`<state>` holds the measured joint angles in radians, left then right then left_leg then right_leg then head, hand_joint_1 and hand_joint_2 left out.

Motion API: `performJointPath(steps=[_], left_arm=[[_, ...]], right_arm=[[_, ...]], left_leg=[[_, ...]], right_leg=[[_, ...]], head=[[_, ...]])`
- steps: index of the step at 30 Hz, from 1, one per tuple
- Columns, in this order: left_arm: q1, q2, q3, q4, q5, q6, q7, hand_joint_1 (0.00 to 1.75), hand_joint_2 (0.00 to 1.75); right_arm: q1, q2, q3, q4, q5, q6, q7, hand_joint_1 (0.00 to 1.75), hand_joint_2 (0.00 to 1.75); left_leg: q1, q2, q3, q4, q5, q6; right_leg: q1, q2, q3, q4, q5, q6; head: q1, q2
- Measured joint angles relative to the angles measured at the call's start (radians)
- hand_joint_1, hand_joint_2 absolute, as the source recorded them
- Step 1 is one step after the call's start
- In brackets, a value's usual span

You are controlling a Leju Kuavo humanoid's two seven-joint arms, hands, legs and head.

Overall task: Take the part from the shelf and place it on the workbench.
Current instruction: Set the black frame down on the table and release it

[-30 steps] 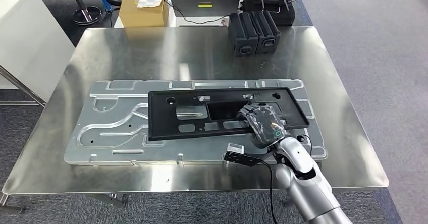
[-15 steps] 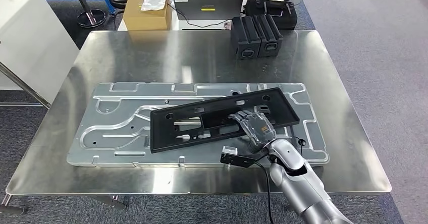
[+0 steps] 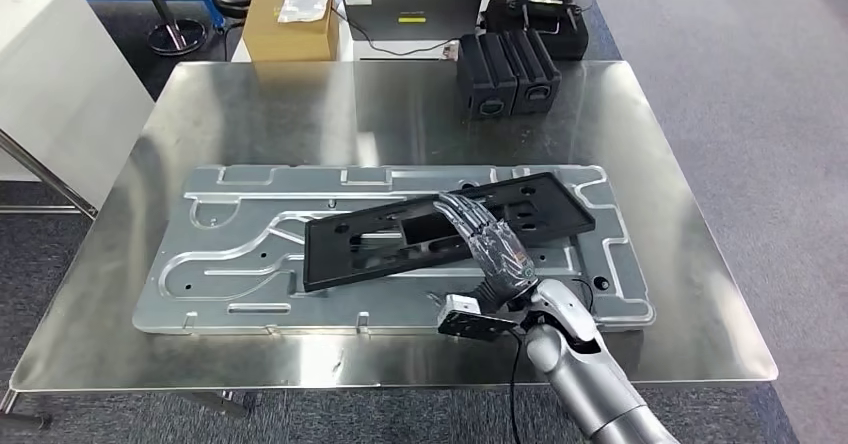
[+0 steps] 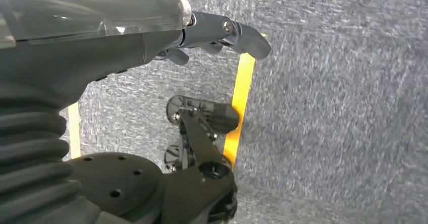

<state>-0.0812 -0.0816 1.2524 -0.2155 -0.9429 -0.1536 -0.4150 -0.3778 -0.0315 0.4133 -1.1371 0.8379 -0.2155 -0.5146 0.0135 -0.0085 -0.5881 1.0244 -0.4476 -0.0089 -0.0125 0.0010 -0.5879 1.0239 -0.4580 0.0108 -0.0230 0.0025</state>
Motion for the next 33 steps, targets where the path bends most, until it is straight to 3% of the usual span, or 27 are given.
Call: performJointPath(steps=[2, 3, 6, 7, 9, 11, 12, 15, 16, 18, 19, 22, 23, 24, 25, 27, 29, 32, 33], left_arm=[[0.001, 0.000, 0.000, 0.000, 0.000, -0.008, -0.005, 0.00, 0.00], [0.000, 0.000, 0.000, 0.000, 0.000, -0.011, -0.007, 0.00, 0.00], [-0.001, 0.002, 0.001, 0.000, 0.005, -0.021, -0.014, 0.00, 0.00], [0.000, 0.003, 0.001, 0.000, 0.006, -0.023, -0.016, 0.00, 0.00], [0.000, 0.003, 0.001, 0.000, 0.007, -0.025, -0.018, 0.00, 0.00], [0.000, 0.003, 0.001, 0.000, 0.007, -0.025, -0.018, 0.00, 0.00], [0.000, 0.003, 0.001, 0.000, 0.008, -0.024, -0.020, 0.00, 0.00], [0.000, 0.002, 0.005, 0.000, 0.014, -0.017, -0.034, 0.00, 0.00], [0.000, 0.002, 0.008, 0.000, 0.016, -0.013, -0.037, 0.00, 0.00], [0.001, 0.004, 0.013, 0.000, 0.020, -0.007, -0.039, 0.00, 0.00], [0.001, 0.005, 0.015, 0.000, 0.021, -0.006, -0.039, 0.00, 0.00], [0.003, 0.006, 0.021, 0.000, 0.026, -0.005, -0.042, 0.00, 0.00], [0.004, 0.006, 0.023, 0.000, 0.027, -0.005, -0.044, 0.00, 0.00], [0.005, 0.006, 0.025, 0.000, 0.029, -0.005, -0.046, 0.00, 0.00], [0.007, 0.006, 0.027, 0.000, 0.031, -0.006, -0.049, 0.00, 0.00], [0.008, 0.007, 0.031, 0.000, 0.033, -0.007, -0.053, 0.00, 0.00], [0.007, 0.008, 0.034, 0.000, 0.033, -0.008, -0.055, 0.00, 0.00], [0.009, 0.007, 0.037, 0.000, 0.029, -0.009, -0.054, 0.00, 0.00], [0.009, 0.007, 0.038, 0.000, 0.026, -0.010, -0.054, 0.00, 0.00]], right_arm=[[0.025, -0.006, -0.002, -0.071, -0.075, 0.000, -0.044, 0.00, 0.00], [0.037, -0.010, -0.005, -0.111, -0.113, -0.004, -0.067, 0.00, 0.00], [0.085, -0.027, -0.022, -0.225, -0.209, -0.034, -0.129, 0.00, 0.00], [0.099, -0.032, -0.028, -0.252, -0.227, -0.045, -0.142, 0.00, 0.00], [0.113, -0.038, -0.036, -0.278, -0.244, -0.059, -0.153, 0.00, 0.00], [0.115, -0.038, -0.036, -0.281, -0.246, -0.060, -0.154, 0.00, 0.00], [0.125, -0.042, -0.044, -0.303, -0.257, -0.072, -0.160, 0.00, 0.00], [0.219, -0.080, -0.112, -0.499, -0.345, -0.178, -0.180, 0.00, 0.00], [0.250, -0.092, -0.137, -0.556, -0.367, -0.213, -0.182, 0.00, 0.00], [0.290, -0.101, -0.178, -0.606, -0.384, -0.250, -0.183, 0.00, 0.00], [0.308, -0.103, -0.204, -0.626, -0.391, -0.264, -0.184, 0.00, 0.00], [0.377, -0.104, -0.301, -0.659, -0.400, -0.293, -0.183, 0.00, 0.00], [0.405, -0.104, -0.337, -0.662, -0.399, -0.302, -0.183, 0.00, 0.00], [0.432, -0.102, -0.373, -0.663, -0.398, -0.310, -0.183, 0.00, 0.00], [0.458, -0.100, -0.409, -0.664, -0.397, -0.316, -0.183, 0.00, 0.00], [0.500, -0.092, -0.476, -0.662, -0.390, -0.321, -0.183, 0.00, 0.00], [0.533, -0.076, -0.545, -0.653, -0.358, -0.313, -0.180, 0.00, 0.00], [0.566, -0.042, -0.658, -0.621, -0.294, -0.282, -0.177, 0.00, 0.00], [0.576, -0.033, -0.696, -0.605, -0.274, -0.274, -0.177, 0.00, 0.00]], left_leg=[[0.002, 0.001, 0.003, -0.008, 0.005, 0.014], [0.003, 0.002, 0.004, -0.011, 0.007, 0.020], [0.001, 0.002, 0.004, -0.011, 0.006, 0.028], [-0.001, 0.002, 0.004, -0.011, 0.005, 0.029], [-0.002, 0.001, 0.004, -0.010, 0.004, 0.030], [-0.002, 0.001, 0.004, -0.010, 0.004, 0.030], [-0.002, 0.001, 0.005, -0.009, 0.003, 0.030], [-0.010, 0.000, 0.011, -0.007, -0.004, 0.017], [-0.012, 0.000, 0.014, -0.008, -0.005, 0.011], [-0.013, 0.001, 0.011, 0.005, -0.020, 0.001], [-0.013, 0.002, 0.002, 0.033, -0.045, -0.003], [-0.008, 0.003, -0.062, 0.212, -0.155, -0.013], [-0.007, 0.003, -0.075, 0.257, -0.173, -0.015], [-0.006, 0.003, -0.071, 0.268, -0.172, -0.015], [-0.005, 0.003, -0.048, 0.237, -0.152, -0.015], [-0.004, 0.002, 0.035, 0.097, -0.100, -0.011], [-0.007, 0.001, 0.083, 0.002, -0.073, -0.003], [-0.011, 0.002, 0.079, -0.013, -0.058, 0.016], [-0.010, 0.003, 0.075, -0.017, -0.049, 0.025]], right_leg=[[-0.003, 0.000, -0.009, 0.023, -0.020, 0.010], [-0.004, 0.000, -0.026, 0.063, -0.045, 0.014], [-0.004, 0.000, -0.115, 0.251, -0.132, 0.020], [-0.004, 0.000, -0.134, 0.291, -0.143, 0.020], [-0.004, 0.000, -0.147, 0.314, -0.144, 0.020], [-0.004, 0.000, -0.147, 0.313, -0.142, 0.020], [-0.003, 0.000, -0.133, 0.283, -0.121, 0.018], [0.009, -0.001, -0.026, 0.051, -0.016, -0.004], [0.010, -0.002, -0.004, 0.001, 0.002, -0.012], [0.004, -0.004, -0.001, -0.007, 0.009, -0.021], [0.001, -0.006, -0.001, -0.011, 0.013, -0.026], [0.001, -0.012, -0.007, -0.012, 0.017, -0.032], [0.001, -0.014, -0.010, -0.009, 0.018, -0.032], [0.001, -0.016, -0.014, -0.006, 0.018, -0.032], [0.001, -0.016, -0.017, -0.002, 0.019, -0.031], [0.001, -0.015, -0.024, 0.007, 0.021, -0.027], [0.003, -0.013, -0.029, 0.013, 0.026, -0.017], [0.001, -0.012, -0.032, 0.010, 0.037, 0.006], [-0.001, -0.010, -0.035, 0.015, 0.027, 0.012]], head=[[0.000, 0.000], [0.001, 0.000], [0.001, 0.000], [0.001, 0.000], [0.001, 0.000], [0.001, 0.000], [0.001, 0.000], [0.000, 0.000], [0.000, 0.000], [-0.001, 0.000], [-0.003, 0.000], [-0.005, 0.000], [-0.005, 0.000], [-0.005, 0.000], [-0.005, 0.000], [-0.005, 0.000], [-0.005, 0.000], [-0.004, 0.000], [-0.004, 0.000]])
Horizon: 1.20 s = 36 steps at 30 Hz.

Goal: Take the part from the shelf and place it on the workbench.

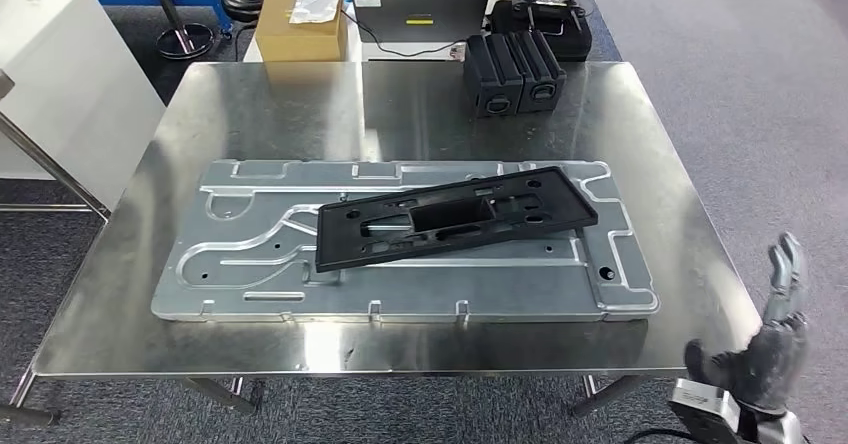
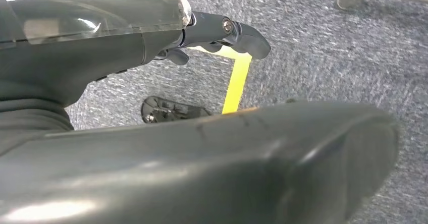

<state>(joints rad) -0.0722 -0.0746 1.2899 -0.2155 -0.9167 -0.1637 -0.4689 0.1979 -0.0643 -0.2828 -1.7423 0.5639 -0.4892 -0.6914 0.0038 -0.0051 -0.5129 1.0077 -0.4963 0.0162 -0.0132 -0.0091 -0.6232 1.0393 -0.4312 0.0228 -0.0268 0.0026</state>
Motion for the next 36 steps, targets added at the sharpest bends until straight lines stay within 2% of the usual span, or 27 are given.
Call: performJointPath(steps=[2, 4, 5, 6, 7, 9, 11, 12, 15, 16, 17, 19, 20, 21, 22, 23, 24, 25, 26, 27, 28, 30, 31, 32, 34, 35, 36], left_arm=[[0.000, 0.000, 0.002, 0.000, -0.004, -0.004, 0.000, 0.00, 0.00], [0.001, 0.000, 0.003, 0.000, -0.005, -0.007, 0.000, 0.00, 0.00], [0.002, 0.000, 0.004, 0.000, -0.005, -0.008, 0.000, 0.00, 0.00], [0.003, 0.000, 0.005, 0.000, -0.005, -0.008, -0.001, 0.00, 0.00], [0.004, 0.000, 0.005, 0.000, -0.006, -0.008, -0.001, 0.00, 0.00], [0.005, 0.000, 0.006, 0.000, -0.006, -0.009, -0.004, 0.00, 0.00], [0.006, -0.001, 0.007, 0.000, -0.007, -0.010, -0.004, 0.00, 0.00], [0.006, -0.002, 0.008, 0.000, -0.006, -0.010, -0.004, 0.00, 0.00], [0.010, -0.004, 0.014, 0.000, -0.001, -0.006, 0.001, 0.00, 0.00], [0.012, -0.005, 0.016, 0.000, 0.001, -0.003, 0.004, 0.00, 0.00], [0.013, -0.005, 0.019, 0.000, 0.003, 0.000, 0.006, 0.00, 0.00], [0.013, -0.006, 0.026, 0.000, 0.006, 0.006, 0.013, 0.00, 0.00], [0.013, -0.007, 0.029, 0.000, 0.007, 0.008, 0.015, 0.00, 0.00], [0.013, -0.008, 0.031, 0.000, 0.007, 0.009, 0.017, 0.00, 0.00], [0.013, -0.008, 0.033, 0.000, 0.007, 0.009, 0.018, 0.00, 0.00], [0.013, -0.009, 0.035, 0.000, 0.006, 0.009, 0.018, 0.00, 0.00], [0.012, -0.009, 0.036, 0.000, 0.005, 0.009, 0.018, 0.00, 0.00], [0.010, -0.008, 0.037, 0.000, 0.003, 0.009, 0.019, 0.00, 0.00], [0.008, -0.007, 0.037, 0.000, -0.001, 0.008, 0.020, 0.00, 0.00], [0.006, -0.007, 0.037, 0.000, -0.006, 0.008, 0.022, 0.00, 0.00], [0.004, -0.007, 0.037, 0.000, -0.011, 0.007, 0.025, 0.00, 0.00], [0.002, -0.009, 0.036, 0.000, -0.022, 0.003, 0.032, 0.00, 0.00], [0.001, -0.011, 0.036, 0.000, -0.027, 0.000, 0.035, 0.00, 0.00], [-0.001, -0.012, 0.035, 0.001, -0.031, -0.003, 0.038, 0.00, 0.00], [-0.002, -0.013, 0.033, 0.001, -0.037, -0.008, 0.043, 0.00, 0.00], [-0.002, -0.013, 0.032, 0.001, -0.039, -0.010, 0.045, 0.00, 0.00], [-0.002, -0.014, 0.031, 0.001, -0.041, -0.011, 0.046, 0.00, 0.00]], right_arm=[[0.014, 0.016, -0.081, 0.041, 0.037, 0.015, -0.001, 0.00, 0.00], [0.022, 0.026, -0.163, 0.092, 0.055, 0.030, -0.002, 0.00, 0.00], [0.024, 0.030, -0.200, 0.119, 0.062, 0.037, -0.002, 0.00, 0.00], [0.024, 0.033, -0.238, 0.152, 0.075, 0.043, -0.002, 0.00, 0.00], [0.021, 0.035, -0.276, 0.188, 0.093, 0.050, -0.002, 0.00, 0.00], [0.007, 0.037, -0.355, 0.274, 0.143, 0.055, -0.002, 0.00, 0.00], [-0.018, 0.033, -0.448, 0.394, 0.201, 0.040, -0.001, 0.00, 0.00], [-0.032, 0.029, -0.500, 0.466, 0.231, 0.027, 0.000, 0.00, 0.00], [-0.074, 0.015, -0.638, 0.680, 0.312, -0.023, 0.021, 0.00, 0.00], [-0.087, 0.011, -0.673, 0.744, 0.341, -0.040, 0.038, 0.00, 0.00], [-0.100, 0.008, -0.707, 0.813, 0.379, -0.055, 0.070, 0.00, 0.00], [-0.119, 0.004, -0.763, 0.940, 0.461, -0.072, 0.160, 0.00, 0.00], [-0.126, 0.004, -0.784, 1.002, 0.505, -0.075, 0.218, 0.00, 0.00], [-0.131, 0.004, -0.798, 1.056, 0.542, -0.073, 0.273, 0.00, 0.00], [-0.138, 0.004, -0.808, 1.109, 0.579, -0.065, 0.329, 0.00, 0.00], [-0.144, 0.004, -0.815, 1.160, 0.613, -0.050, 0.384, 0.00, 0.00], [-0.150, 0.005, -0.819, 1.208, 0.643, -0.025, 0.439, 0.00, 0.00], [-0.156, 0.008, -0.821, 1.251, 0.668, 0.015, 0.493, 0.00, 0.00], [-0.162, 0.013, -0.822, 1.287, 0.687, 0.070, 0.549, 0.00, 0.00], [-0.168, 0.019, -0.823, 1.320, 0.700, 0.140, 0.605, 0.00, 0.00], [-0.174, 0.026, -0.823, 1.349, 0.711, 0.219, 0.657, 0.00, 0.00], [-0.185, 0.040, -0.824, 1.401, 0.727, 0.379, 0.745, 0.00, 0.00], [-0.190, 0.050, -0.824, 1.423, 0.733, 0.444, 0.775, 0.00, 0.00], [-0.195, 0.061, -0.824, 1.441, 0.736, 0.496, 0.798, 0.00, 0.00], [-0.203, 0.079, -0.824, 1.467, 0.738, 0.558, 0.826, 0.00, 0.00], [-0.207, 0.087, -0.825, 1.477, 0.740, 0.577, 0.834, 0.00, 0.00], [-0.212, 0.093, -0.825, 1.485, 0.744, 0.592, 0.839, 0.00, 0.00]], left_leg=[[0.003, 0.003, -0.014, -0.007, 0.021, 0.015], [0.001, 0.004, -0.036, -0.006, 0.037, 0.021], [0.000, 0.004, -0.048, -0.005, 0.045, 0.021], [-0.002, 0.004, -0.061, -0.002, 0.052, 0.020], [-0.002, 0.004, -0.073, 0.001, 0.059, 0.019], [-0.002, 0.004, -0.093, 0.009, 0.069, 0.014], [-0.003, 0.003, -0.102, 0.012, 0.080, 0.005], [-0.003, 0.002, -0.101, 0.012, 0.086, -0.001], [-0.002, 0.000, -0.102, 0.007, 0.096, -0.021], [-0.002, 0.000, -0.107, 0.015, 0.080, -0.026], [-0.001, 0.000, -0.118, 0.046, 0.041, -0.031], [0.000, 0.001, -0.146, 0.158, -0.065, -0.038], [0.001, 0.001, -0.158, 0.223, -0.105, -0.040], [0.001, 0.001, -0.158, 0.267, -0.115, -0.042], [0.001, 0.001, -0.144, 0.281, -0.102, -0.042], [0.000, 0.001, -0.113, 0.261, -0.073, -0.039], [-0.001, 0.001, -0.065, 0.207, -0.045, -0.034], [-0.004, 0.001, -0.007, 0.131, -0.034, -0.025], [-0.007, 0.002, 0.046, 0.052, -0.036, -0.018], [-0.010, 0.002, 0.083, -0.007, -0.044, -0.012], [-0.013, 0.003, 0.101, -0.042, -0.051, -0.008], [-0.011, 0.007, 0.094, -0.060, -0.034, 0.000], [-0.009, 0.009, 0.087, -0.067, -0.021, 0.007], [-0.005, 0.012, 0.076, -0.074, -0.005, 0.013], [-0.003, 0.015, 0.047, -0.076, 0.022, 0.020], [-0.003, 0.017, 0.031, -0.072, 0.033, 0.019], [-0.002, 0.019, 0.014, -0.067, 0.043, 0.016]], right_leg=[[-0.003, 0.004, -0.024, 0.059, -0.066, 0.010], [-0.004, 0.005, -0.060, 0.175, -0.154, 0.016], [-0.005, 0.005, -0.069, 0.224, -0.177, 0.019], [-0.005, 0.005, -0.063, 0.245, -0.179, 0.020], [-0.005, 0.005, -0.040, 0.234, -0.163, 0.020], [-0.005, 0.005, 0.054, 0.113, -0.116, 0.015], [0.001, 0.005, 0.133, -0.007, -0.103, 0.005], [0.005, 0.006, 0.148, -0.036, -0.106, -0.001], [0.006, 0.005, 0.142, -0.050, -0.085, -0.022], [0.004, 0.004, 0.134, -0.053, -0.075, -0.031], [0.001, 0.004, 0.123, -0.056, -0.063, -0.039], [0.002, 0.003, 0.096, -0.055, -0.043, -0.048], [0.003, 0.002, 0.081, -0.053, -0.032, -0.050], [0.005, 0.002, 0.065, -0.050, -0.023, -0.050], [0.006, 0.002, 0.049, -0.045, -0.013, -0.049], [0.008, 0.002, 0.033, -0.041, -0.004, -0.049], [0.009, 0.003, 0.018, -0.036, 0.004, -0.047], [0.011, 0.003, 0.007, -0.032, 0.012, -0.045], [0.012, 0.003, 0.000, -0.029, 0.019, -0.042], [0.013, 0.002, -0.003, -0.028, 0.027, -0.038], [0.012, 0.001, -0.005, -0.029, 0.036, -0.032], [0.010, 0.001, -0.008, -0.034, 0.052, -0.021], [0.009, 0.002, -0.014, -0.028, 0.041, -0.016], [0.009, 0.005, -0.022, -0.008, 0.010, -0.012], [0.004, 0.008, -0.050, 0.094, -0.096, -0.003], [0.000, 0.008, -0.061, 0.158, -0.137, 0.003], [-0.004, 0.008, -0.066, 0.211, -0.155, 0.008]], head=[[0.002, 0.000], [0.004, 0.000], [0.004, 0.000], [0.004, 0.000], [0.004, 0.000], [0.004, 0.000], [0.003, 0.000], [0.004, 0.000], [0.007, 0.000], [0.007, 0.000], [0.006, 0.000], [0.005, 0.000], [0.005, 0.000], [0.005, 0.000], [0.005, 0.000], [0.005, 0.000], [0.005, 0.000], [0.005, 0.000], [0.005, 0.000], [0.006, 0.000], [0.005, 0.000], [0.002, 0.000], [-0.001, 0.000], [0.000, 0.000], [0.001, 0.000], [0.003, 0.000], [0.003, 0.000]])
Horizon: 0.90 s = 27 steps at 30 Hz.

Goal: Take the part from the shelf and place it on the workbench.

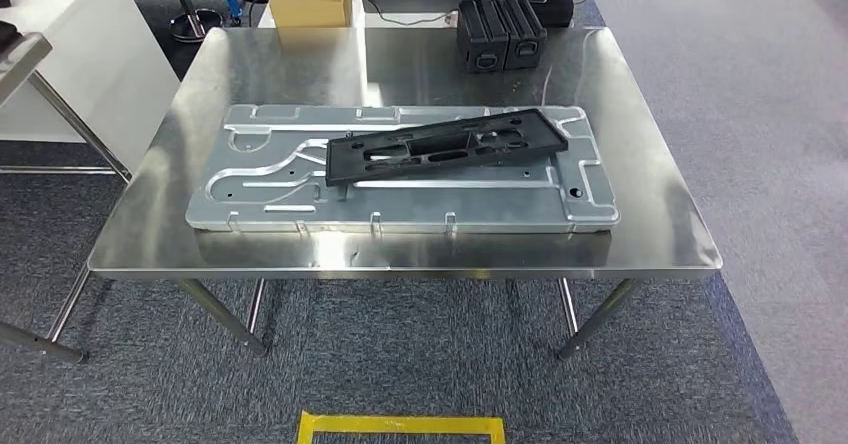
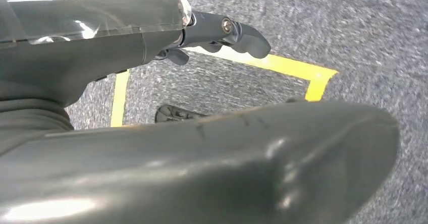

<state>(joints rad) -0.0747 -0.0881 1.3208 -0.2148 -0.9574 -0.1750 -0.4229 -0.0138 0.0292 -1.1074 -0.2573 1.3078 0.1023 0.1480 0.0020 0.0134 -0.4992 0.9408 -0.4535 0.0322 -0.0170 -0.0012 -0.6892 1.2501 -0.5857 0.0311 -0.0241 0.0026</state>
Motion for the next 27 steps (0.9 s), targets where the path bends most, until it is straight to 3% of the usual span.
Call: performJointPath(steps=[1, 2, 3, 4, 6, 7, 9, 10, 12, 14, 15, 16, 17, 19, 21, 22, 23, 25, 26, 27], left_arm=[[0.000, 0.000, -0.001, 0.000, -0.002, -0.001, 0.001, 0.00, 0.00], [-0.001, -0.001, -0.002, 0.000, -0.004, -0.001, 0.003, 0.00, 0.00], [-0.001, -0.002, -0.002, 0.000, -0.005, -0.001, 0.004, 0.00, 0.00], [-0.001, -0.002, -0.002, 0.000, -0.005, -0.001, 0.006, 0.00, 0.00], [-0.002, -0.003, -0.002, 0.000, -0.005, 0.000, 0.008, 0.00, 0.00], [-0.003, -0.003, -0.002, 0.000, -0.006, 0.001, 0.010, 0.00, 0.00], [-0.003, -0.003, -0.003, 0.000, -0.007, 0.002, 0.012, 0.00, 0.00], [-0.002, -0.003, -0.003, 0.000, -0.009, 0.002, 0.013, 0.00, 0.00], [0.000, -0.004, -0.003, 0.000, -0.013, 0.001, 0.014, 0.00, 0.00], [-0.001, -0.005, -0.004, 0.000, -0.017, 0.000, 0.015, 0.00, 0.00], [-0.001, -0.006, -0.005, 0.000, -0.019, -0.001, 0.016, 0.00, 0.00], [-0.002, -0.006, -0.007, 0.000, -0.022, -0.001, 0.017, 0.00, 0.00], [-0.002, -0.006, -0.010, 0.000, -0.025, -0.002, 0.018, 0.00, 0.00], [-0.004, -0.005, -0.015, 0.000, -0.029, -0.003, 0.020, 0.00, 0.00], [-0.005, -0.004, -0.018, 0.000, -0.031, -0.004, 0.020, 0.00, 0.00], [-0.006, -0.004, -0.019, 0.000, -0.032, -0.004, 0.020, 0.00, 0.00], [-0.007, -0.004, -0.020, 0.000, -0.032, -0.005, 0.020, 0.00, 0.00], [-0.009, -0.006, -0.021, 0.001, -0.034, -0.005, 0.020, 0.00, 0.00], [-0.010, -0.007, -0.022, 0.001, -0.035, -0.006, 0.019, 0.00, 0.00], [-0.010, -0.008, -0.023, 0.001, -0.036, -0.006, 0.019, 0.00, 0.00]], right_arm=[[-0.005, 0.008, 0.000, 0.007, 0.006, 0.012, 0.003, 0.00, 0.00], [-0.009, 0.014, 0.000, 0.013, 0.014, 0.021, 0.004, 0.00, 0.00], [-0.013, 0.021, 0.000, 0.018, 0.021, 0.027, 0.003, 0.00, 0.00], [-0.018, 0.027, 0.000, 0.023, 0.026, 0.033, 0.000, 0.00, 0.00], [-0.025, 0.035, 0.000, 0.029, 0.027, 0.041, -0.012, 0.00, 0.00], [-0.028, 0.037, 0.000, 0.031, 0.024, 0.047, -0.021, 0.00, 0.00], [-0.031, 0.039, 0.000, 0.035, 0.016, 0.064, -0.034, 0.00, 0.00], [-0.032, 0.039, 0.000, 0.037, 0.012, 0.072, -0.039, 0.00, 0.00], [-0.034, 0.039, -0.001, 0.040, 0.000, 0.084, -0.047, 0.00, 0.00], [-0.034, 0.039, -0.006, 0.040, -0.020, 0.090, -0.051, 0.00, 0.00], [-0.034, 0.039, -0.011, 0.041, -0.031, 0.090, -0.051, 0.00, 0.00], [-0.034, 0.039, -0.019, 0.041, -0.044, 0.089, -0.050, 0.00, 0.00], [-0.034, 0.040, -0.028, 0.041, -0.054, 0.088, -0.050, 0.00, 0.00], [-0.037, 0.045, -0.045, 0.042, -0.069, 0.087, -0.055, 0.00, 0.00], [-0.040, 0.053, -0.057, 0.043, -0.076, 0.087, -0.064, 0.00, 0.00], [-0.042, 0.056, -0.062, 0.044, -0.079, 0.087, -0.069, 0.00, 0.00], [-0.041, 0.057, -0.067, 0.045, -0.080, 0.087, -0.073, 0.00, 0.00], [-0.040, 0.058, -0.075, 0.046, -0.082, 0.088, -0.082, 0.00, 0.00], [-0.039, 0.058, -0.078, 0.047, -0.082, 0.088, -0.087, 0.00, 0.00], [-0.039, 0.058, -0.079, 0.047, -0.083, 0.088, -0.091, 0.00, 0.00]], left_leg=[[0.001, 0.001, -0.017, 0.007, 0.009, -0.004], [0.004, 0.002, -0.036, 0.017, 0.016, -0.009], [0.007, 0.002, -0.055, 0.029, 0.022, -0.014], [0.008, 0.002, -0.073, 0.042, 0.027, -0.021], [0.008, 0.001, -0.098, 0.063, 0.037, -0.034], [0.007, 0.001, -0.105, 0.068, 0.043, -0.041], [0.010, 0.000, -0.111, 0.069, 0.056, -0.056], [0.012, -0.001, -0.118, 0.076, 0.046, -0.061], [0.016, -0.003, -0.144, 0.138, -0.026, -0.069], [0.017, -0.004, -0.176, 0.263, -0.124, -0.072], [0.017, -0.004, -0.184, 0.320, -0.148, -0.072], [0.017, -0.004, -0.179, 0.351, -0.148, -0.069], [0.015, -0.006, -0.157, 0.348, -0.127, -0.065], [0.009, -0.024, -0.064, 0.242, -0.075, -0.045], [0.002, -0.056, 0.039, 0.090, -0.072, -0.026], [-0.002, -0.068, 0.068, 0.042, -0.081, -0.021], [-0.004, -0.067, 0.078, 0.018, -0.084, -0.020], [-0.003, -0.050, 0.069, 0.005, -0.066, -0.013], [0.000, -0.038, 0.062, -0.001, -0.054, -0.006], [0.002, -0.027, 0.053, -0.005, -0.042, 0.001]], right_leg=[[-0.004, 0.000, 0.007, 0.027, 0.008, 0.005], [-0.008, 0.000, 0.032, 0.019, 0.034, 0.009], [-0.013, -0.001, 0.075, -0.023, 0.063, 0.014], [-0.017, 0.000, 0.127, -0.091, 0.073, 0.018], [-0.016, 0.004, 0.210, -0.217, 0.056, 0.013], [-0.012, 0.006, 0.225, -0.247, 0.042, 0.006], [-0.008, 0.004, 0.215, -0.252, 0.049, -0.015], [-0.008, 0.002, 0.206, -0.252, 0.058, -0.026], [-0.007, -0.002, 0.184, -0.254, 0.080, -0.046], [-0.001, -0.003, 0.158, -0.252, 0.101, -0.054], [0.003, -0.002, 0.143, -0.251, 0.111, -0.055], [0.006, 0.001, 0.127, -0.249, 0.122, -0.055], [0.010, 0.006, 0.111, -0.248, 0.133, -0.055], [0.014, 0.018, 0.083, -0.245, 0.155, -0.053], [0.017, 0.030, 0.065, -0.244, 0.176, -0.047], [0.014, 0.036, 0.060, -0.245, 0.186, -0.042], [0.013, 0.042, 0.056, -0.248, 0.197, -0.036], [0.010, 0.049, 0.049, -0.252, 0.204, -0.023], [0.010, 0.042, 0.043, -0.238, 0.184, -0.018], [0.009, 0.033, 0.033, -0.207, 0.145, -0.013]], head=[[0.000, 0.000], [0.000, 0.000], [0.000, 0.000], [0.001, 0.000], [0.003, 0.000], [0.004, 0.000], [0.005, 0.000], [0.006, 0.000], [0.004, 0.000], [0.003, 0.000], [0.003, 0.000], [0.003, 0.000], [0.003, 0.000], [0.003, 0.000], [0.003, 0.000], [0.004, 0.000], [0.003, 0.000], [0.003, 0.000], [0.004, 0.000], [0.006, 0.000]])
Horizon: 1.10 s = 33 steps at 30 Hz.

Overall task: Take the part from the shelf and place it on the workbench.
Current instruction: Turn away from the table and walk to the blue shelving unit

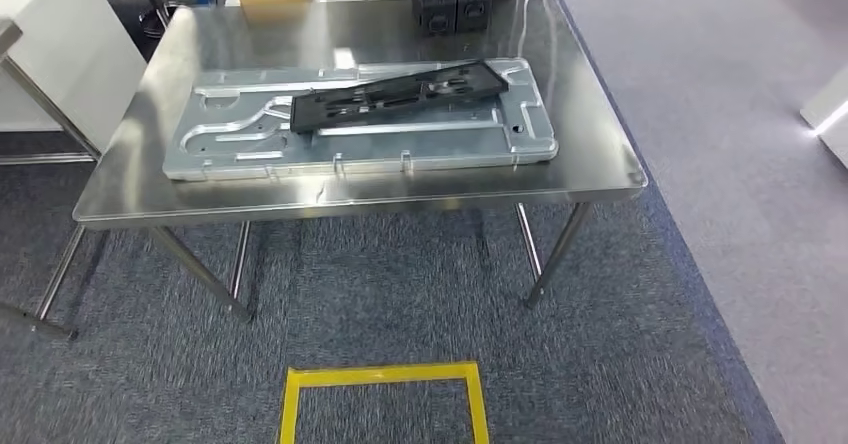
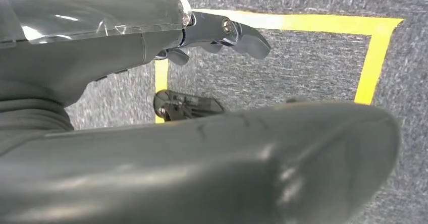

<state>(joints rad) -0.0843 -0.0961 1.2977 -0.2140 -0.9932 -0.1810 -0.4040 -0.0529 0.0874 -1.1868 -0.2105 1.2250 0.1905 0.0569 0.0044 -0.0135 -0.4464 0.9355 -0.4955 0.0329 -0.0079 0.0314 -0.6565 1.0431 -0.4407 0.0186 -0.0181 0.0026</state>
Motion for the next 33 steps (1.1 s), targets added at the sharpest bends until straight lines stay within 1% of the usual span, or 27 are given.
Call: performJointPath(steps=[2, 3, 4, 5, 6, 7, 8, 9, 10, 11, 13, 14, 15, 18, 19, 20, 21, 22, 23, 24, 25, 26, 28, 29, 30, 31, 33], left_arm=[[0.001, 0.000, -0.001, 0.000, -0.001, -0.001, -0.001, 0.00, 0.00], [0.002, 0.000, -0.002, 0.000, -0.002, -0.002, -0.001, 0.00, 0.00], [0.001, 0.000, -0.002, 0.000, -0.003, -0.003, -0.001, 0.00, 0.00], [0.001, 0.000, -0.003, 0.000, -0.004, -0.004, -0.001, 0.00, 0.00], [-0.001, 0.000, -0.004, 0.000, -0.005, -0.006, -0.001, 0.00, 0.00], [-0.002, 0.000, -0.004, 0.000, -0.007, -0.007, -0.001, 0.00, 0.00], [-0.003, 0.000, -0.005, 0.000, -0.009, -0.009, -0.001, 0.00, 0.00], [-0.004, 0.000, -0.006, 0.000, -0.011, -0.010, -0.001, 0.00, 0.00], [-0.006, -0.001, -0.007, 0.000, -0.012, -0.011, -0.002, 0.00, 0.00], [-0.007, -0.001, -0.009, 0.000, -0.013, -0.012, -0.003, 0.00, 0.00], [-0.008, -0.001, -0.012, 0.000, -0.014, -0.013, -0.004, 0.00, 0.00], [-0.007, -0.001, -0.013, 0.000, -0.015, -0.013, -0.004, 0.00, 0.00], [-0.006, 0.000, -0.013, 0.000, -0.015, -0.013, -0.004, 0.00, 0.00], [-0.004, 0.000, -0.014, 0.000, -0.015, -0.013, -0.005, 0.00, 0.00], [-0.004, 0.000, -0.014, 0.000, -0.016, -0.013, -0.005, 0.00, 0.00], [-0.004, 0.000, -0.014, 0.000, -0.016, -0.013, -0.005, 0.00, 0.00], [-0.005, 0.000, -0.015, 0.000, -0.016, -0.013, -0.005, 0.00, 0.00], [-0.006, 0.001, -0.015, 0.000, -0.016, -0.013, -0.005, 0.00, 0.00], [-0.007, 0.003, -0.015, 0.000, -0.016, -0.013, -0.005, 0.00, 0.00], [-0.009, 0.004, -0.016, 0.000, -0.016, -0.013, -0.005, 0.00, 0.00], [-0.010, 0.006, -0.017, 0.000, -0.016, -0.013, -0.005, 0.00, 0.00], [-0.011, 0.007, -0.017, 0.000, -0.017, -0.013, -0.005, 0.00, 0.00], [-0.010, 0.007, -0.019, 0.000, -0.019, -0.013, -0.004, 0.00, 0.00], [-0.010, 0.006, -0.019, 0.000, -0.021, -0.013, -0.004, 0.00, 0.00], [-0.010, 0.006, -0.020, 0.000, -0.022, -0.013, -0.004, 0.00, 0.00], [-0.009, 0.006, -0.020, 0.000, -0.022, -0.013, -0.004, 0.00, 0.00], [-0.009, 0.006, -0.020, 0.000, -0.023, -0.013, -0.006, 0.00, 0.00]], right_arm=[[-0.001, 0.001, -0.003, 0.001, 0.000, 0.001, -0.006, 0.00, 0.00], [-0.001, 0.001, -0.004, 0.001, 0.003, 0.003, -0.007, 0.00, 0.00], [-0.001, 0.000, -0.005, 0.001, 0.006, 0.005, -0.008, 0.00, 0.00], [-0.001, 0.000, -0.006, 0.001, 0.011, 0.007, -0.006, 0.00, 0.00], [0.000, -0.001, -0.006, 0.001, 0.015, 0.008, -0.004, 0.00, 0.00], [0.000, -0.002, -0.006, 0.001, 0.019, 0.009, 0.000, 0.00, 0.00], [-0.001, -0.002, -0.006, 0.001, 0.022, 0.009, 0.004, 0.00, 0.00], [-0.002, -0.002, -0.006, 0.001, 0.023, 0.010, 0.007, 0.00, 0.00], [-0.004, -0.002, -0.006, 0.001, 0.024, 0.012, 0.010, 0.00, 0.00], [-0.005, -0.003, -0.006, 0.001, 0.024, 0.013, 0.012, 0.00, 0.00], [-0.004, -0.003, -0.005, 0.002, 0.024, 0.014, 0.015, 0.00, 0.00], [-0.004, -0.003, -0.005, 0.002, 0.025, 0.014, 0.015, 0.00, 0.00], [-0.004, -0.003, -0.005, 0.002, 0.026, 0.014, 0.016, 0.00, 0.00], [-0.005, -0.003, -0.005, 0.002, 0.035, 0.013, 0.023, 0.00, 0.00], [-0.005, -0.003, -0.005, 0.002, 0.039, 0.012, 0.025, 0.00, 0.00], [-0.005, -0.002, -0.004, 0.002, 0.043, 0.013, 0.027, 0.00, 0.00], [-0.005, -0.002, -0.003, 0.002, 0.048, 0.013, 0.028, 0.00, 0.00], [-0.005, -0.002, -0.002, 0.002, 0.051, 0.015, 0.029, 0.00, 0.00], [-0.005, -0.001, 0.000, 0.002, 0.054, 0.016, 0.029, 0.00, 0.00], [-0.006, 0.000, 0.002, 0.002, 0.057, 0.018, 0.027, 0.00, 0.00], [-0.006, 0.002, 0.003, 0.002, 0.060, 0.019, 0.026, 0.00, 0.00], [-0.006, 0.003, 0.005, 0.002, 0.062, 0.020, 0.024, 0.00, 0.00], [-0.004, 0.003, 0.008, 0.002, 0.068, 0.020, 0.021, 0.00, 0.00], [-0.004, 0.003, 0.009, 0.002, 0.072, 0.020, 0.018, 0.00, 0.00], [-0.003, 0.003, 0.011, 0.002, 0.075, 0.020, 0.016, 0.00, 0.00], [-0.003, 0.003, 0.014, 0.003, 0.079, 0.020, 0.014, 0.00, 0.00], [-0.002, 0.003, 0.019, 0.003, 0.085, 0.020, 0.012, 0.00, 0.00]], left_leg=[[-0.001, 0.020, -0.024, 0.003, 0.018, 0.007], [-0.001, 0.028, -0.037, 0.007, 0.026, 0.006], [0.000, 0.036, -0.053, 0.014, 0.034, 0.003], [0.001, 0.041, -0.069, 0.022, 0.040, 0.000], [0.003, 0.045, -0.087, 0.033, 0.046, -0.005], [0.005, 0.048, -0.105, 0.045, 0.051, -0.010], [0.006, 0.049, -0.121, 0.057, 0.054, -0.015], [0.006, 0.050, -0.135, 0.069, 0.057, -0.021], [0.006, 0.051, -0.147, 0.077, 0.063, -0.028], [0.005, 0.051, -0.155, 0.082, 0.070, -0.035], [0.007, 0.049, -0.164, 0.085, 0.082, -0.050], [0.009, 0.045, -0.169, 0.093, 0.070, -0.056], [0.010, 0.040, -0.177, 0.117, 0.038, -0.060], [0.012, 0.027, -0.216, 0.277, -0.103, -0.067], [0.012, 0.026, -0.220, 0.326, -0.120, -0.066], [0.012, 0.024, -0.213, 0.350, -0.111, -0.064], [0.011, 0.024, -0.189, 0.343, -0.084, -0.060], [0.009, 0.023, -0.149, 0.303, -0.052, -0.054], [0.006, 0.021, -0.096, 0.239, -0.035, -0.046], [0.002, 0.019, -0.039, 0.158, -0.035, -0.038], [-0.002, 0.018, 0.005, 0.092, -0.047, -0.031], [-0.006, 0.017, 0.030, 0.047, -0.060, -0.026], [-0.008, 0.019, 0.030, 0.020, -0.054, -0.016], [-0.007, 0.022, 0.022, 0.017, -0.042, -0.008], [-0.005, 0.024, 0.012, 0.015, -0.029, 0.000], [-0.004, 0.027, -0.001, 0.014, -0.017, 0.007], [-0.007, 0.029, -0.032, 0.018, 0.007, 0.015]], right_leg=[[-0.007, -0.019, -0.029, 0.116, -0.102, 0.011], [-0.010, -0.022, -0.039, 0.178, -0.131, 0.017], [-0.014, -0.024, -0.041, 0.222, -0.134, 0.023], [-0.018, -0.025, -0.027, 0.236, -0.115, 0.028], [-0.021, -0.027, 0.003, 0.217, -0.084, 0.032], [-0.025, -0.029, 0.048, 0.167, -0.059, 0.035], [-0.025, -0.030, 0.098, 0.100, -0.054, 0.037], [-0.023, -0.030, 0.141, 0.035, -0.064, 0.033], [-0.021, -0.030, 0.167, -0.011, -0.080, 0.027], [-0.017, -0.028, 0.175, -0.036, -0.093, 0.019], [-0.016, -0.028, 0.165, -0.044, -0.089, -0.002], [-0.017, -0.030, 0.159, -0.044, -0.081, -0.011], [-0.018, -0.032, 0.152, -0.045, -0.072, -0.020], [-0.012, -0.035, 0.118, -0.044, -0.042, -0.035], [-0.009, -0.034, 0.103, -0.042, -0.031, -0.036], [-0.006, -0.034, 0.087, -0.040, -0.020, -0.037], [-0.004, -0.033, 0.069, -0.037, -0.009, -0.036], [-0.002, -0.032, 0.053, -0.034, 0.002, -0.035], [-0.002, -0.031, 0.041, -0.031, 0.012, -0.032], [0.000, -0.030, 0.031, -0.028, 0.021, -0.029], [0.000, -0.031, 0.026, -0.027, 0.030, -0.024], [-0.001, -0.032, 0.023, -0.028, 0.040, -0.018], [-0.003, -0.032, 0.020, -0.033, 0.057, -0.005], [-0.004, -0.032, 0.016, -0.030, 0.050, 0.000], [-0.005, -0.031, 0.008, -0.014, 0.023, 0.005], [-0.006, -0.031, -0.003, 0.022, -0.025, 0.008], [-0.008, -0.031, -0.028, 0.138, -0.129, 0.013]], head=[[0.003, 0.000], [0.004, 0.000], [0.004, 0.000], [0.004, 0.000], [0.004, 0.000], [0.004, 0.000], [0.004, 0.000], [0.004, 0.000], [0.004, 0.000], [0.004, 0.000], [0.003, 0.000], [0.003, 0.000], [0.003, 0.000], [0.001, 0.000], [0.001, 0.000], [0.001, 0.000], [0.001, 0.000], [0.001, 0.000], [0.001, 0.000], [0.001, 0.000], [0.001, 0.000], [0.001, 0.000], [0.001, 0.000], [0.000, 0.000], [0.001, 0.000], [0.003, 0.000], [0.006, 0.000]])
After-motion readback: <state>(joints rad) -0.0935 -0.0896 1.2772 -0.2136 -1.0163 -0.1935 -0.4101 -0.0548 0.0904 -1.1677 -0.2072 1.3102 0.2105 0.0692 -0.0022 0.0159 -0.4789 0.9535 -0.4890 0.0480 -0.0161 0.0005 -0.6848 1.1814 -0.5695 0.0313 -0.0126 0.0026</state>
